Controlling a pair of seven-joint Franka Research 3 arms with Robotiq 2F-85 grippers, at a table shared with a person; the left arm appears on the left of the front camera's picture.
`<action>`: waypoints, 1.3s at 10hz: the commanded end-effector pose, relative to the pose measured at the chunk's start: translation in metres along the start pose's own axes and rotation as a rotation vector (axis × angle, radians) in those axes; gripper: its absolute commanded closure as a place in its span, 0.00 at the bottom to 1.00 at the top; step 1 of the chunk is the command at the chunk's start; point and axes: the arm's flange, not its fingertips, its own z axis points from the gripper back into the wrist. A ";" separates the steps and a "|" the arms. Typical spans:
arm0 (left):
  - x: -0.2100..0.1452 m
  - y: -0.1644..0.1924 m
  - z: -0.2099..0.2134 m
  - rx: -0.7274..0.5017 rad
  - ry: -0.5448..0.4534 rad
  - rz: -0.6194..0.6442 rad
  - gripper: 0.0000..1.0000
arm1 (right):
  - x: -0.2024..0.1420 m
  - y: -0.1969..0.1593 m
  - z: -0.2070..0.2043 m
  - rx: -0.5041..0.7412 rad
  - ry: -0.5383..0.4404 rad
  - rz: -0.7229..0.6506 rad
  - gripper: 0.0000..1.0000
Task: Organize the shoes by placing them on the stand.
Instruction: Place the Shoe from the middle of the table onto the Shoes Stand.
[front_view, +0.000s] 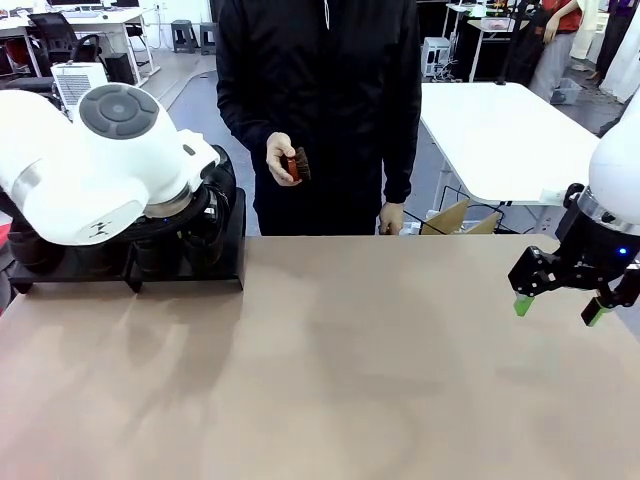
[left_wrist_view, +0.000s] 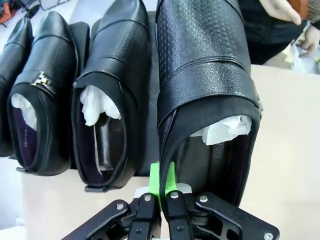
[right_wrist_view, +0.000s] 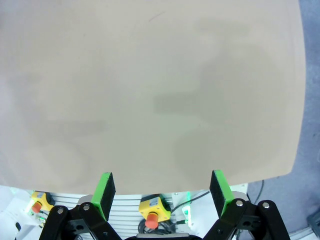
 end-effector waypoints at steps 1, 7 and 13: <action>0.005 -0.016 -0.019 -0.006 -0.037 0.042 1.00 | 0.001 0.001 0.001 0.012 -0.005 -0.008 0.00; -0.001 -0.018 -0.039 0.011 -0.047 0.092 1.00 | 0.001 0.001 0.001 0.012 -0.005 -0.008 0.00; 0.003 -0.016 -0.045 0.029 -0.028 0.080 0.66 | 0.001 0.001 0.001 0.012 -0.005 -0.008 0.00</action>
